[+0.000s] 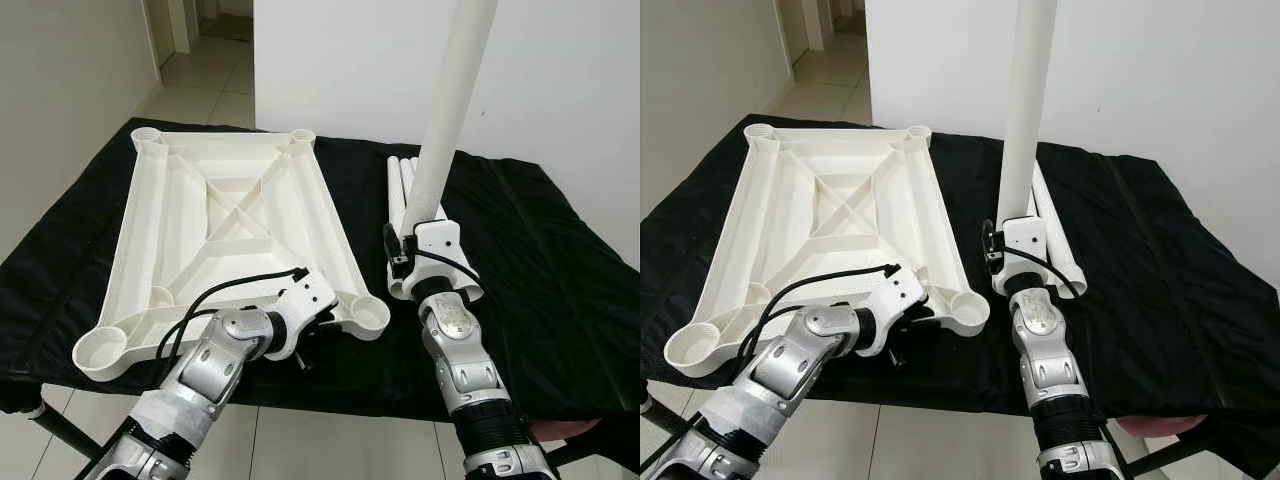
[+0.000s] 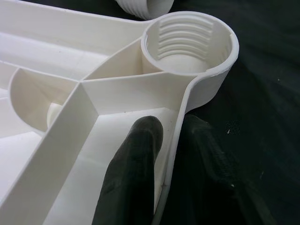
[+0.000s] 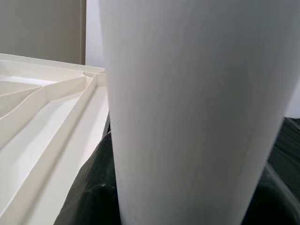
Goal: Building children table
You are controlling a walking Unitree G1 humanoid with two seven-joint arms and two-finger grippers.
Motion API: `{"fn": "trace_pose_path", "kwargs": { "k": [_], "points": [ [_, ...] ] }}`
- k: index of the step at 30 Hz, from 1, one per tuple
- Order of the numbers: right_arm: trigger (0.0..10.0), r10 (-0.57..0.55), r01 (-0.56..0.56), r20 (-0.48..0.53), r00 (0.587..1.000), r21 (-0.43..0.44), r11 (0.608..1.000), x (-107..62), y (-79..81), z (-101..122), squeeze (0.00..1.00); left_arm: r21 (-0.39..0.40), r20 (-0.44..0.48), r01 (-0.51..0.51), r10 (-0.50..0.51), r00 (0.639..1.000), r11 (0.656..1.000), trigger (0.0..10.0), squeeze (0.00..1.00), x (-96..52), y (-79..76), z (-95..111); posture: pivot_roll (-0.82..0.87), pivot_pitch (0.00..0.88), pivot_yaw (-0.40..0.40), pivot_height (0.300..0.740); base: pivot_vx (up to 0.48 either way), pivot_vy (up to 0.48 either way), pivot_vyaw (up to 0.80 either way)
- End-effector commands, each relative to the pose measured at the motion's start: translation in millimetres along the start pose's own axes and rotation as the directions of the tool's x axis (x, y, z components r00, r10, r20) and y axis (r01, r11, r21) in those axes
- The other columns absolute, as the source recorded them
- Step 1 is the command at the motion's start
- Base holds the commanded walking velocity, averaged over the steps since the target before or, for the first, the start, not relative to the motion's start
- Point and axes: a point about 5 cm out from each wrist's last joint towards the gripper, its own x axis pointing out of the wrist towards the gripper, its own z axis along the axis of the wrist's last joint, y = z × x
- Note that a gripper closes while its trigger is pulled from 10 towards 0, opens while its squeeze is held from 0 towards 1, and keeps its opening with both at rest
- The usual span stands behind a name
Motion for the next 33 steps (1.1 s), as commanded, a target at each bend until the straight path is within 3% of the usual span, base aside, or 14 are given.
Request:
{"fn": "trace_pose_path", "kwargs": {
  "k": [1,2,7,8,20,24,33],
  "points": [
    [10.0,-0.01,0.01,0.001,1.0,0.003,1.0,-0.7,-3.9,1.1,0.0,0.015,0.116,-0.262,0.259,0.959,0.965,10.0,0.0,-1.8,13.9,23.6,-0.01,0.0,-0.074,0.74,0.0,0.0,0.0],
    [10.0,-0.011,0.011,0.0,1.0,0.004,1.0,-0.9,-4.0,0.9,0.0,0.001,0.121,-0.267,0.264,0.957,0.964,10.0,1.0,-1.1,14.1,24.8,-0.01,0.0,-0.074,0.74,0.0,0.0,0.0],
    [10.0,-0.006,0.007,-0.021,1.0,0.036,0.999,-1.8,-1.7,-2.2,0.0,0.006,0.146,-0.268,0.264,0.953,0.963,10.0,1.0,2.5,13.1,32.0,-0.01,0.0,-0.075,0.74,0.0,0.0,0.0],
    [10.0,-0.01,0.011,-0.027,1.0,0.043,0.999,-2.0,-1.5,-2.8,0.0,0.014,0.156,-0.251,0.245,0.957,0.968,10.0,0.0,2.6,10.9,33.6,-0.01,0.0,-0.076,0.74,0.0,0.0,0.0],
    [10.0,0.022,-0.02,-0.034,0.999,0.057,0.998,-4.9,2.9,-5.4,0.0,-0.006,0.224,-0.198,0.195,0.955,0.98,10.0,0.0,-2.6,4.6,40.5,0.0,0.0,-0.08,0.74,0.0,0.0,0.0],
    [10.0,0.119,-0.119,0.005,0.993,0.089,0.989,-11.6,15.0,-2.6,0.0,-0.038,0.318,-0.16,0.164,0.934,0.986,10.0,0.0,-17.3,3.2,46.1,0.0,0.0,-0.081,0.74,0.0,0.0,0.0],
    [10.0,0.177,-0.185,0.063,0.982,0.137,0.973,-23.0,21.9,1.2,0.0,-0.001,0.35,-0.202,0.189,0.917,0.979,10.0,0.0,-34.4,3.7,38.4,0.0,0.0,-0.083,0.74,0.0,0.0,0.0]
  ]
}}
